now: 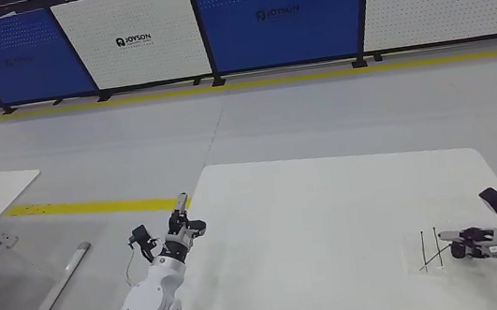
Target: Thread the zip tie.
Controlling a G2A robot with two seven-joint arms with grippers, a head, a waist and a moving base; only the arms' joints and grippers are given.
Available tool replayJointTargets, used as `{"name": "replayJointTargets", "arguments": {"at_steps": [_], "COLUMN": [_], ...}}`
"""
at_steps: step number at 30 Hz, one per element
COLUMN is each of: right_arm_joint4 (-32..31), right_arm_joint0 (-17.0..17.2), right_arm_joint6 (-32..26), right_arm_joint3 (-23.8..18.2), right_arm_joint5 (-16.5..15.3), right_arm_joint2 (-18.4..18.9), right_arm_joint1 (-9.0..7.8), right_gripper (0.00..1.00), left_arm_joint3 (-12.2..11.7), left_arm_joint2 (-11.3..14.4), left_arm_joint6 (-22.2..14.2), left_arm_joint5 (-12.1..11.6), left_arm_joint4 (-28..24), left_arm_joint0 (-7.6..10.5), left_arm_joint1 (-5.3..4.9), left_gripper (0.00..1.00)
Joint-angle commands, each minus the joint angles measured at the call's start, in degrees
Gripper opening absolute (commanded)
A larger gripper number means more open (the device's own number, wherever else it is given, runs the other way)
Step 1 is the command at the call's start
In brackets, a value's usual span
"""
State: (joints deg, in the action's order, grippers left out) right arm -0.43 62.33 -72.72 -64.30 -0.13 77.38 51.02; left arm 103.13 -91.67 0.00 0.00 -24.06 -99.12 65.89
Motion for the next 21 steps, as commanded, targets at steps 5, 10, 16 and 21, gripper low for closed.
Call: {"name": "replayJointTargets", "arguments": {"at_steps": [5,10,16,21], "right_arm_joint4": [0.19,0.2,-0.09,-0.09], "right_arm_joint0": [0.09,0.05,-0.47,-0.77], "right_arm_joint6": [0.1,0.21,0.26,0.25], "right_arm_joint3": [0.25,0.42,0.76,1.11], "right_arm_joint5": [-0.35,-0.48,-0.32,-0.48], "right_arm_joint2": [0.05,-0.14,-1.06,-1.41], "right_arm_joint1": [-0.19,-0.32,-0.29,-0.35], "right_gripper": [0.35,0.32,0.26,0.23], "left_arm_joint3": [0.0,0.0,0.0,0.0], "left_arm_joint2": [0.0,0.0,0.0,0.0], "left_arm_joint6": [0.0,0.0,0.0,0.0], "left_arm_joint5": [0.0,0.0,0.0,0.0], "left_arm_joint4": [0.0,0.0,0.0,0.0], "left_arm_joint0": [0.0,0.0,0.0,0.0], "left_arm_joint1": [0.0,0.0,0.0,0.0], "left_gripper": [1.0,1.0,1.0,1.0]}}
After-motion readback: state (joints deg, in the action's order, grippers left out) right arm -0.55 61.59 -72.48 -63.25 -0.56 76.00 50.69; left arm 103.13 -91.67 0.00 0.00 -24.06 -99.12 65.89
